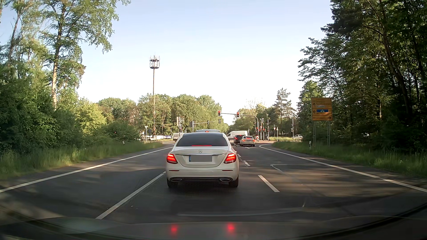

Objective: Follow the waypoints while adhering to traffic rules and regulations

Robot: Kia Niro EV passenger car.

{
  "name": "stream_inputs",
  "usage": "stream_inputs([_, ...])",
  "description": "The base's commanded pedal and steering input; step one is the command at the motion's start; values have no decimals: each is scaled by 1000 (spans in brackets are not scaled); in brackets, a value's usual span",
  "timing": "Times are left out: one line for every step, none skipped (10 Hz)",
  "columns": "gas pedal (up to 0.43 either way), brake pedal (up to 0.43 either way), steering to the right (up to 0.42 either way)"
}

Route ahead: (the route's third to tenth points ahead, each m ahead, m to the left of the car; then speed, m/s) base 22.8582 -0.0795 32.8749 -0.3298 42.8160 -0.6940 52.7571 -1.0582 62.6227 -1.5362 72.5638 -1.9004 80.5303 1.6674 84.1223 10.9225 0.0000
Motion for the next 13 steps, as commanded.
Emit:
stream_inputs([0,0,-4])
stream_inputs([0,0,-4])
stream_inputs([0,0,-4])
stream_inputs([0,0,-5])
stream_inputs([0,0,-4])
stream_inputs([0,0,-4])
stream_inputs([0,0,-5])
stream_inputs([0,6,-4])
stream_inputs([0,6,-5])
stream_inputs([0,6,-4])
stream_inputs([0,0,-4])
stream_inputs([0,6,-4])
stream_inputs([0,0,-4])
